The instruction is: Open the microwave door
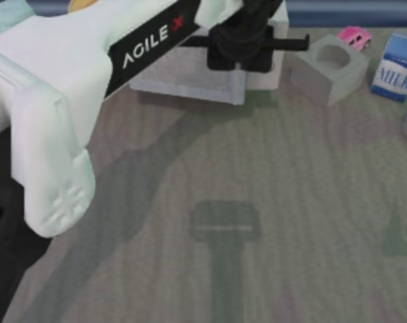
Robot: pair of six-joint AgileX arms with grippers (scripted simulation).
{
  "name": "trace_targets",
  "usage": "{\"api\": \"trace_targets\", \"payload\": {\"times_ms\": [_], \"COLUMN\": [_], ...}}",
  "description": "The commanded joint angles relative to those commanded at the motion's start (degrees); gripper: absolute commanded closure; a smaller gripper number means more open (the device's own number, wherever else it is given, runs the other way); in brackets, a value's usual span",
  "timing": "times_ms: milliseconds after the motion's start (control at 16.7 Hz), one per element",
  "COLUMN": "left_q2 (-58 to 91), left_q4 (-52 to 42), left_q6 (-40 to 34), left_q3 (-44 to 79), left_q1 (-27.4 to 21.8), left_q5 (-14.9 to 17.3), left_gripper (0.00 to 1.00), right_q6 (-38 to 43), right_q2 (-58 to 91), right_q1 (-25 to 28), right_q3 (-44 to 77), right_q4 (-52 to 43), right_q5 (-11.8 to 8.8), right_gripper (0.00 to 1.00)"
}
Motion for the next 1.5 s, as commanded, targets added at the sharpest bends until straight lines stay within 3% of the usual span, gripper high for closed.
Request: {"api": "trace_targets", "payload": {"times_ms": [720,1200,1500], "left_q2": [0.05,-7.44,-7.80], "left_q4": [0.22,7.01,7.34], "left_q6": [-0.09,5.23,5.49], "left_q3": [-0.17,-13.12,-13.70], "left_q1": [-0.42,0.36,0.41], "left_q5": [0.28,2.40,2.56], "left_gripper": [1.00,1.00,1.00], "right_q6": [0.00,0.00,0.00], "right_q2": [0.00,0.00,0.00], "right_q1": [0.00,0.00,0.00], "right_q3": [0.00,0.00,0.00], "right_q4": [0.00,0.00,0.00], "right_q5": [0.00,0.00,0.00], "right_gripper": [0.00,0.00,0.00]}}
